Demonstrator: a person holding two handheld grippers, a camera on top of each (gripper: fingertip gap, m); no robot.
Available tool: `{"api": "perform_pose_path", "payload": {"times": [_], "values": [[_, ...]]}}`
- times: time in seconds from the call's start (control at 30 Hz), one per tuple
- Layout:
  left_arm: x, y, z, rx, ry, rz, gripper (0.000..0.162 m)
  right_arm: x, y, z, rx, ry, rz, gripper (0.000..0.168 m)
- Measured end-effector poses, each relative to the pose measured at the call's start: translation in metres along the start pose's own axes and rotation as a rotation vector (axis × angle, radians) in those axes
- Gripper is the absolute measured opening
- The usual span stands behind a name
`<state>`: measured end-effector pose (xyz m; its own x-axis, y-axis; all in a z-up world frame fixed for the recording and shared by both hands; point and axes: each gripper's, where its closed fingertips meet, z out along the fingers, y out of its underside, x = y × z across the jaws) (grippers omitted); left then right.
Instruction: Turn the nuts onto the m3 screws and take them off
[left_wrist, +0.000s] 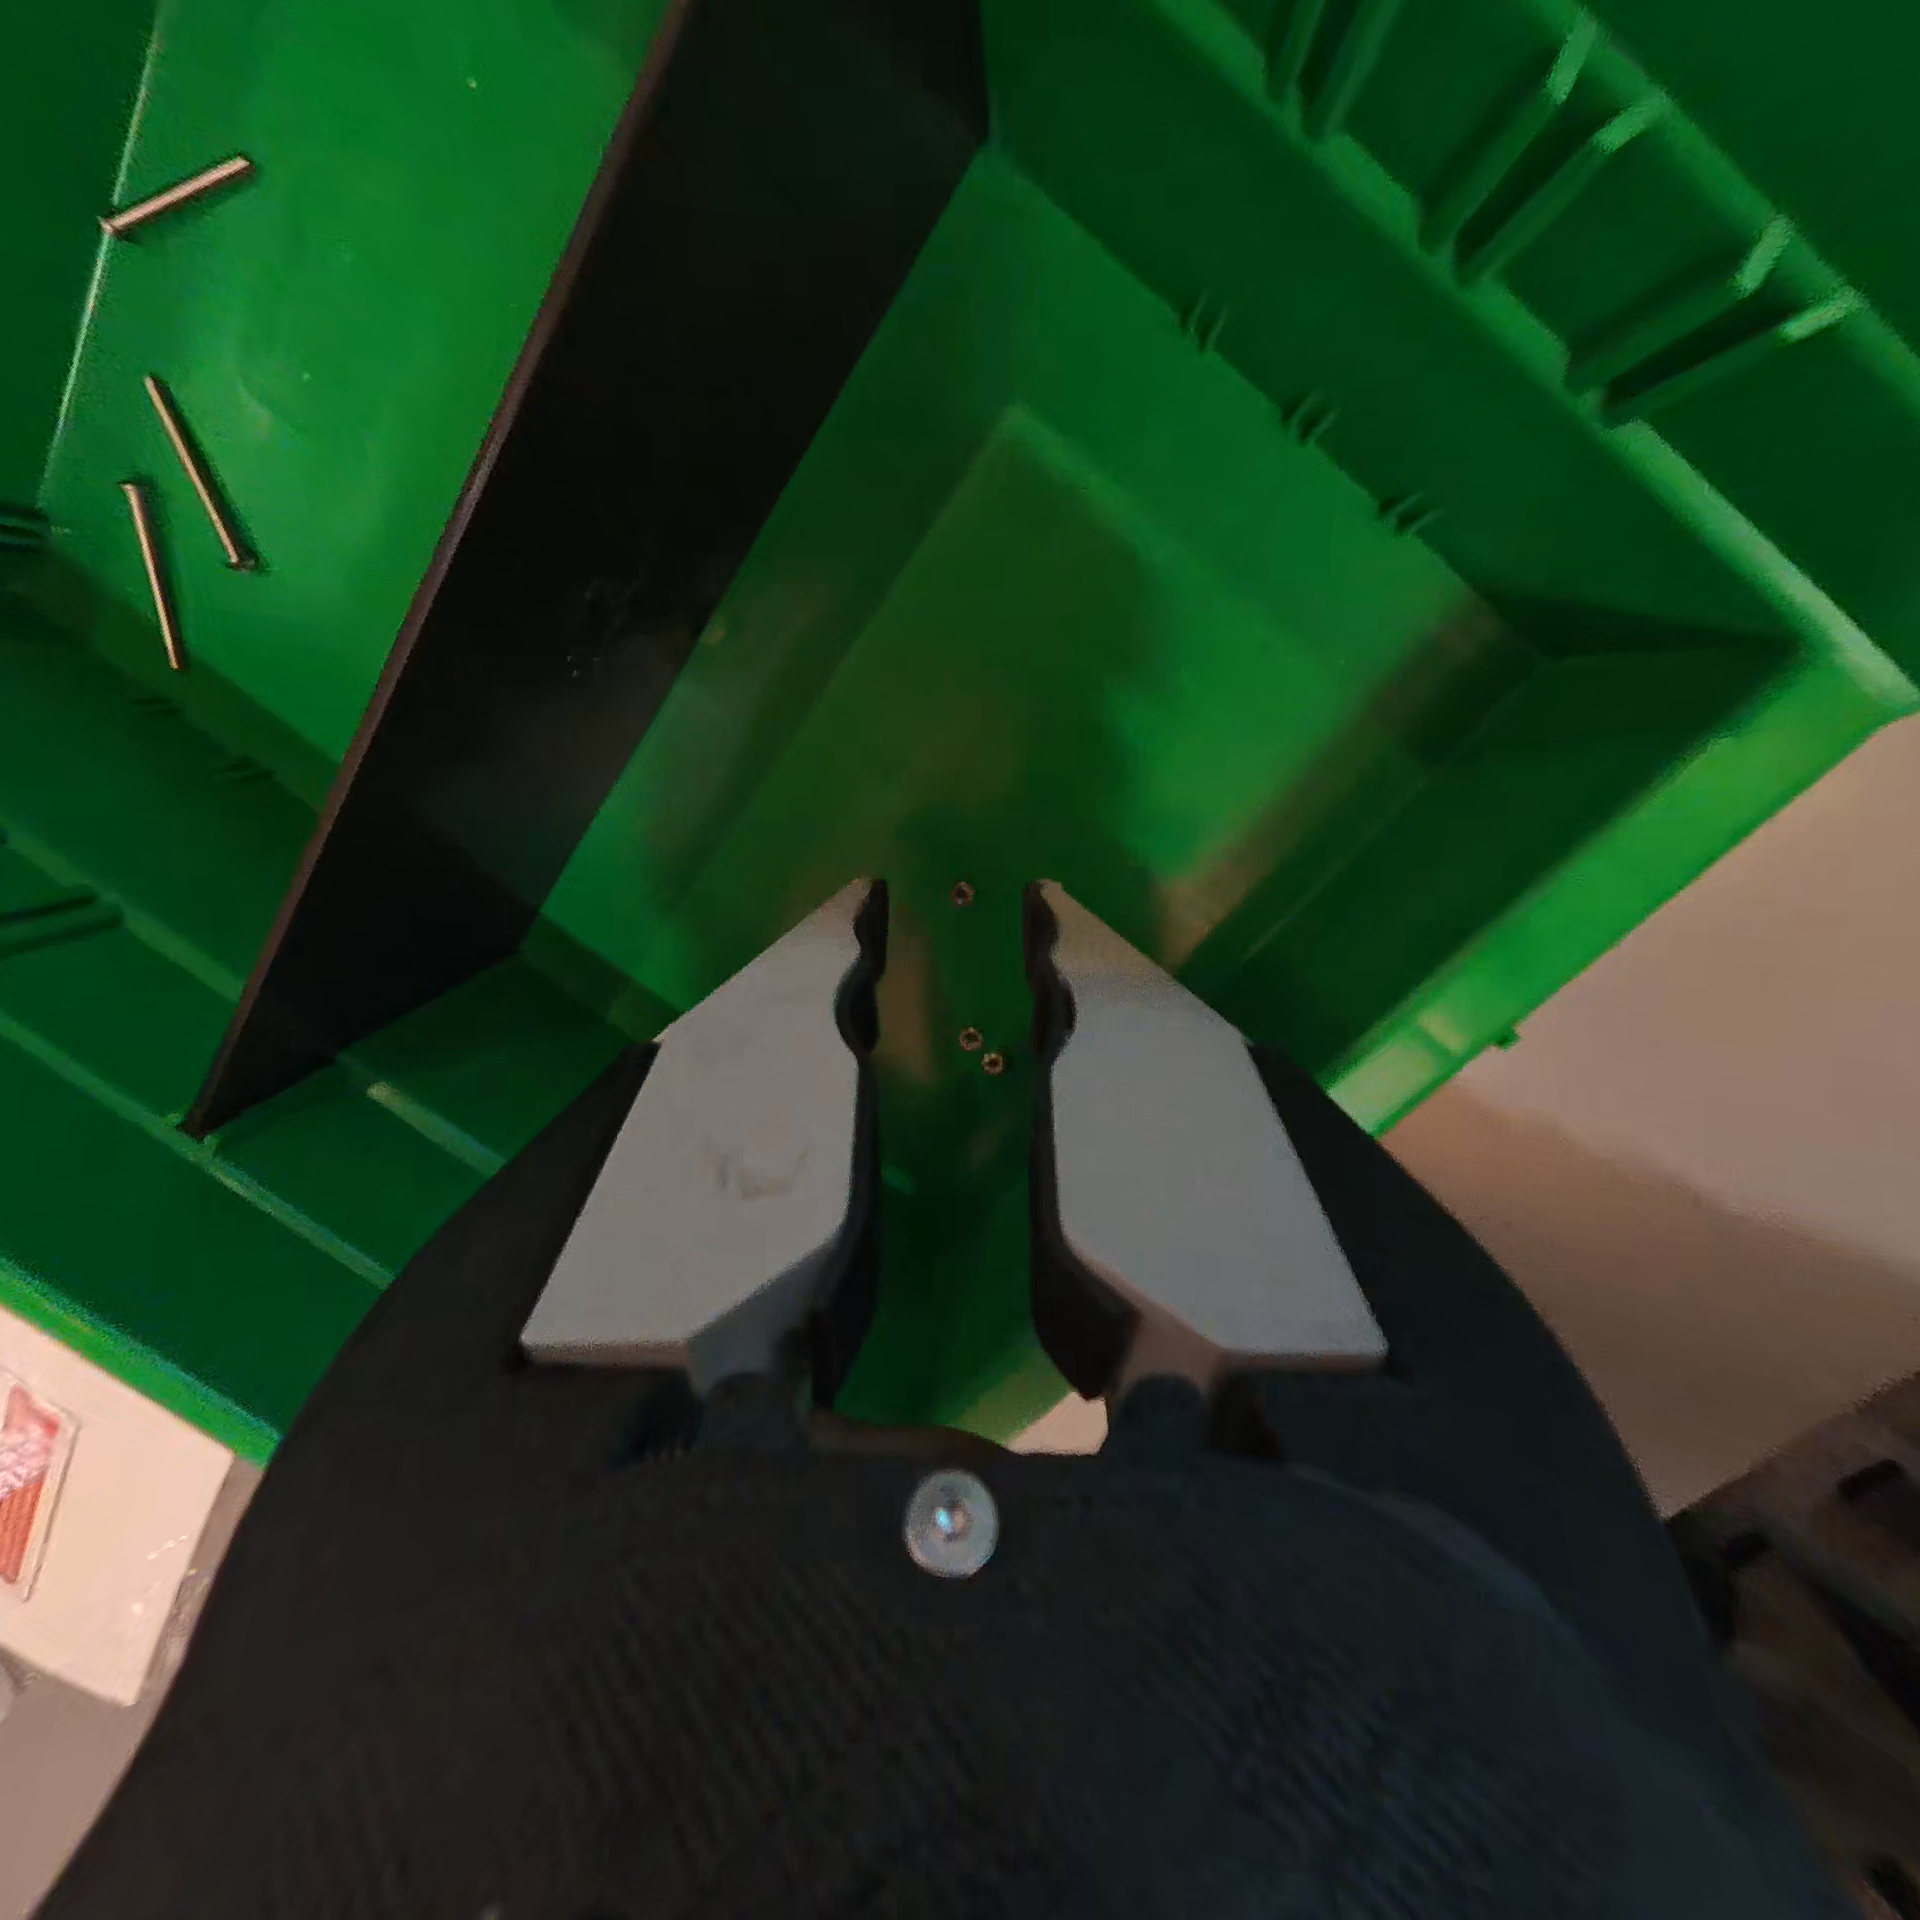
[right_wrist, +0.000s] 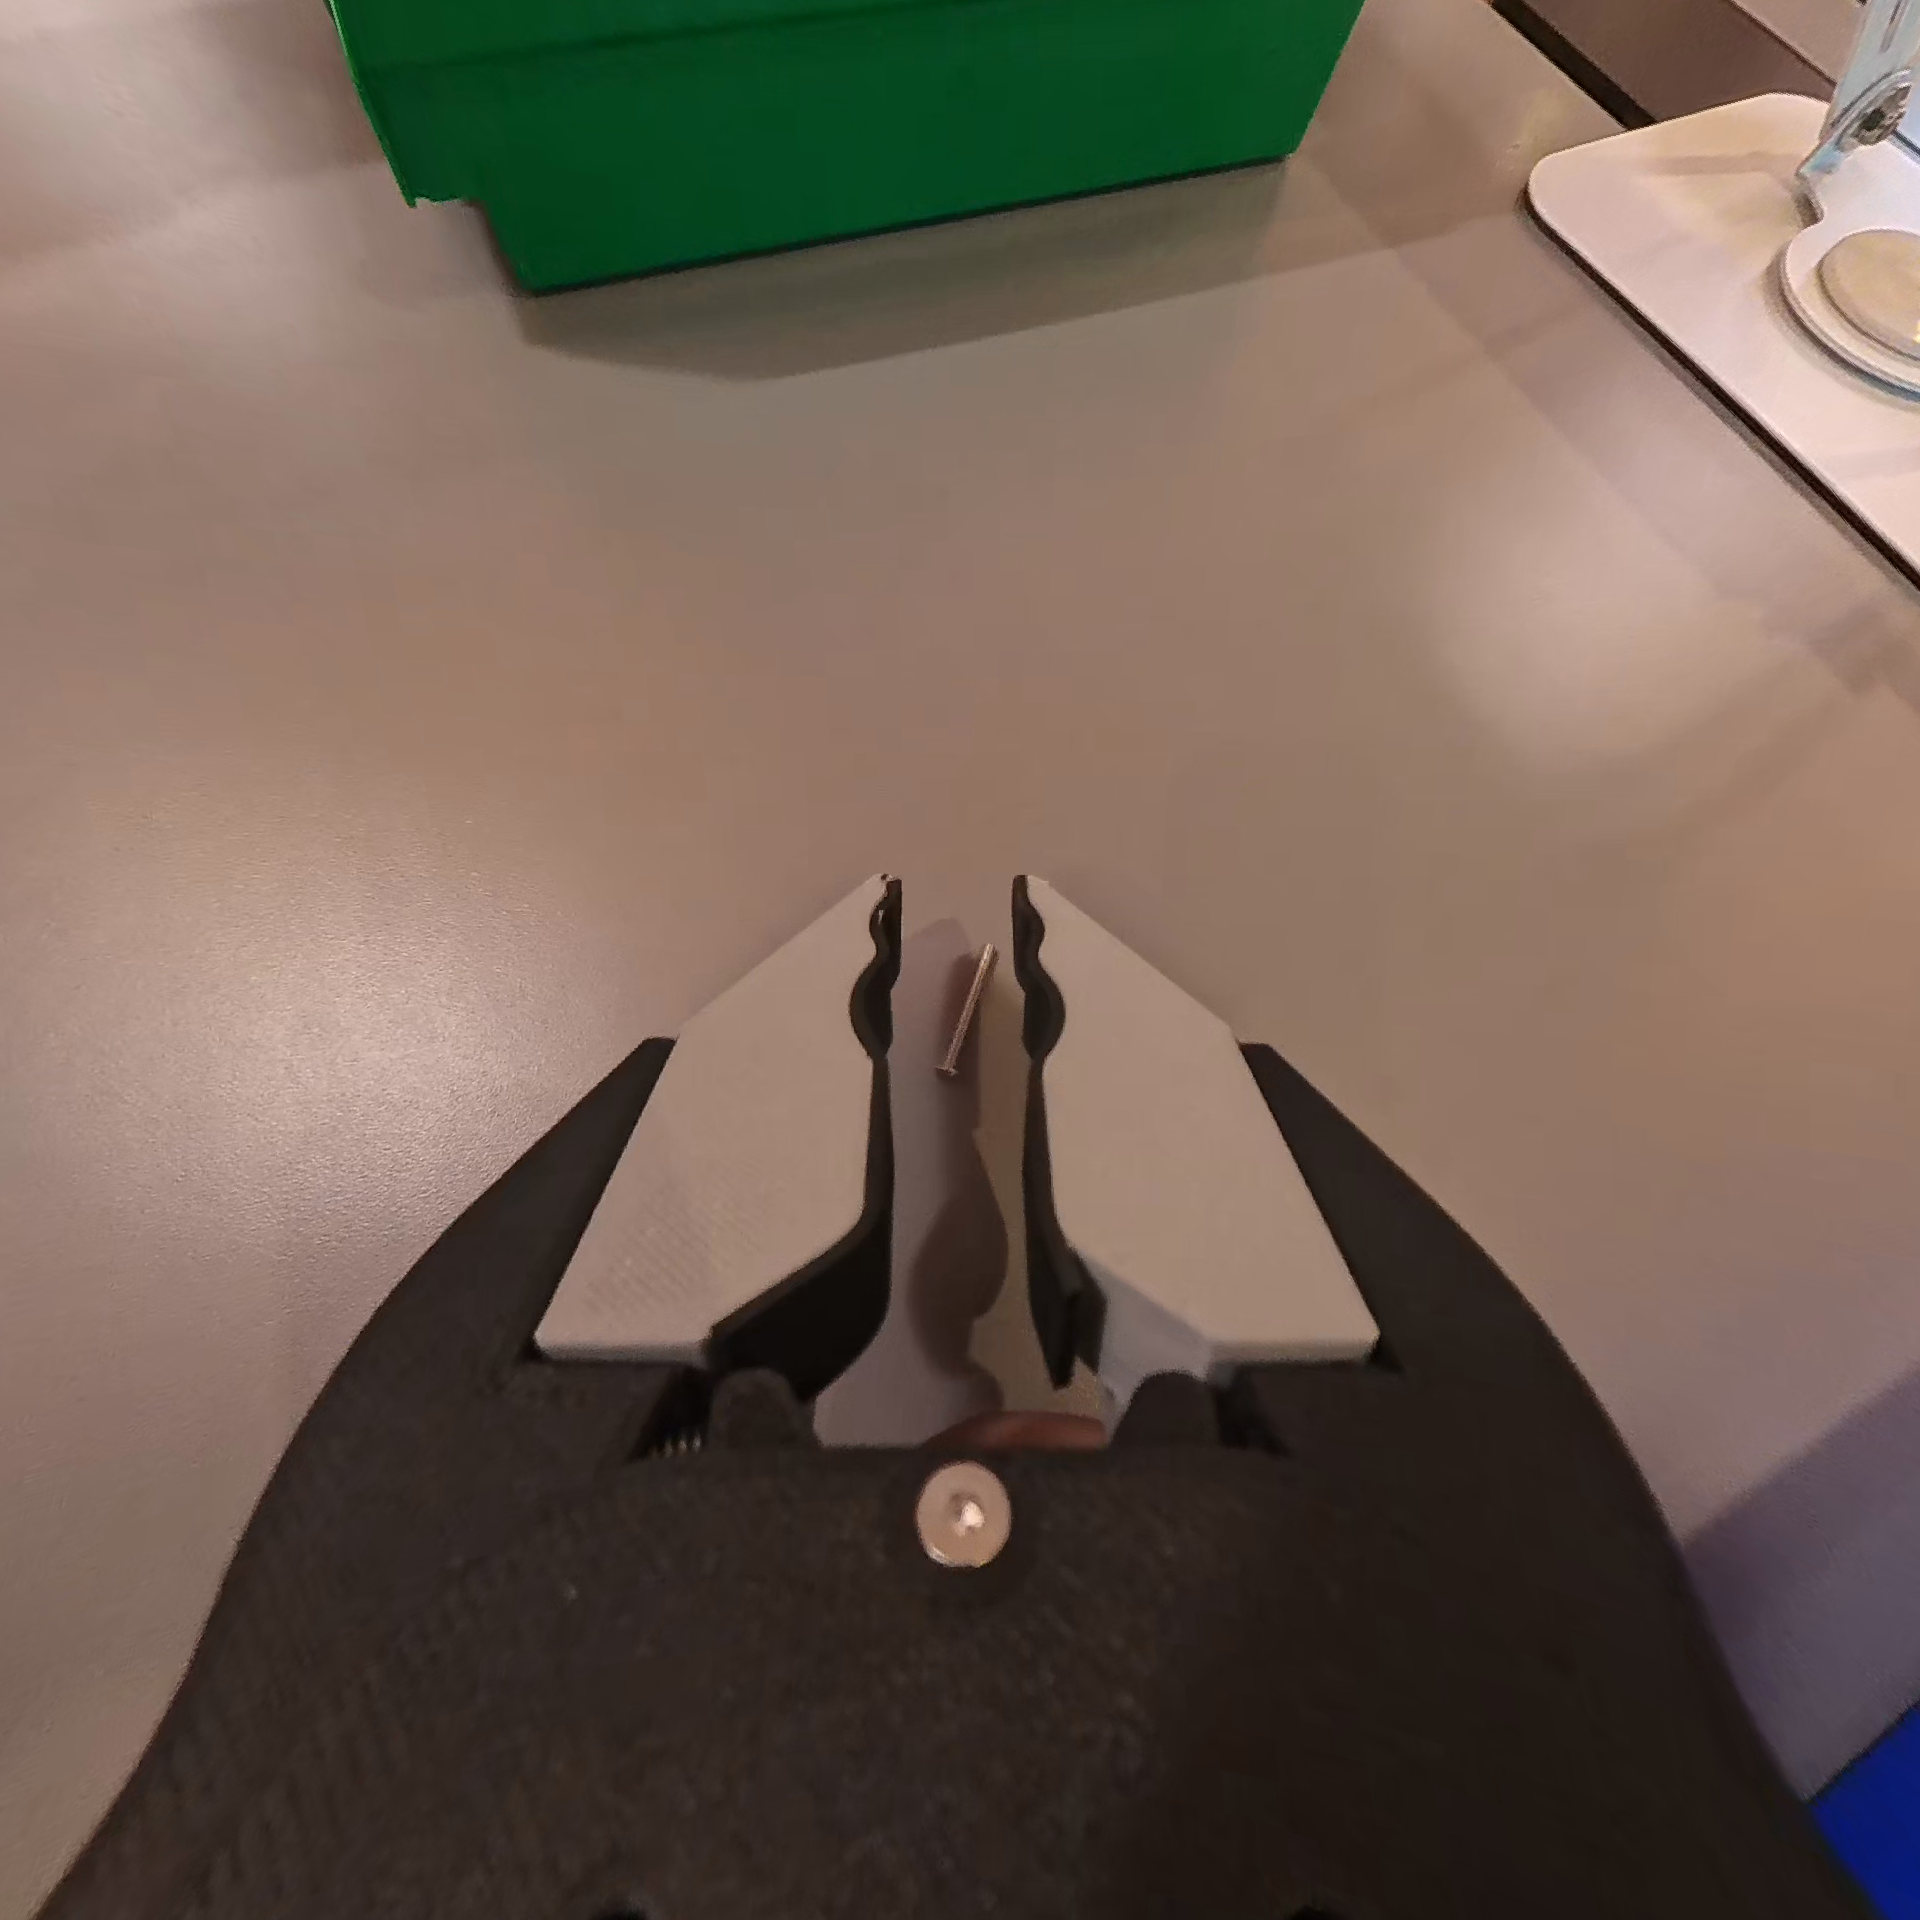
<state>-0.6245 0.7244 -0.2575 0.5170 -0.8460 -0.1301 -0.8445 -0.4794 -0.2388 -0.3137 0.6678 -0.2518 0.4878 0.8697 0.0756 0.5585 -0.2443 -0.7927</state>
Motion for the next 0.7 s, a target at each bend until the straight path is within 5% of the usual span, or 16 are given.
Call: {"api": "perform_pose_path", "payload": {"times": [0.43, 0.7], "values": [[-0.009, 0.014, 0.014, -0.214, -0.012, 0.079, 0.022, -0.001, 0.001, 0.002, -0.007, 0.003, -0.012, 0.019], [-0.007, 0.014, 0.017, -0.2, 0.027, 0.06, 0.02, -0.003, 0.002, 0.002, -0.011, -0.001, -0.019, 0.019]]}}
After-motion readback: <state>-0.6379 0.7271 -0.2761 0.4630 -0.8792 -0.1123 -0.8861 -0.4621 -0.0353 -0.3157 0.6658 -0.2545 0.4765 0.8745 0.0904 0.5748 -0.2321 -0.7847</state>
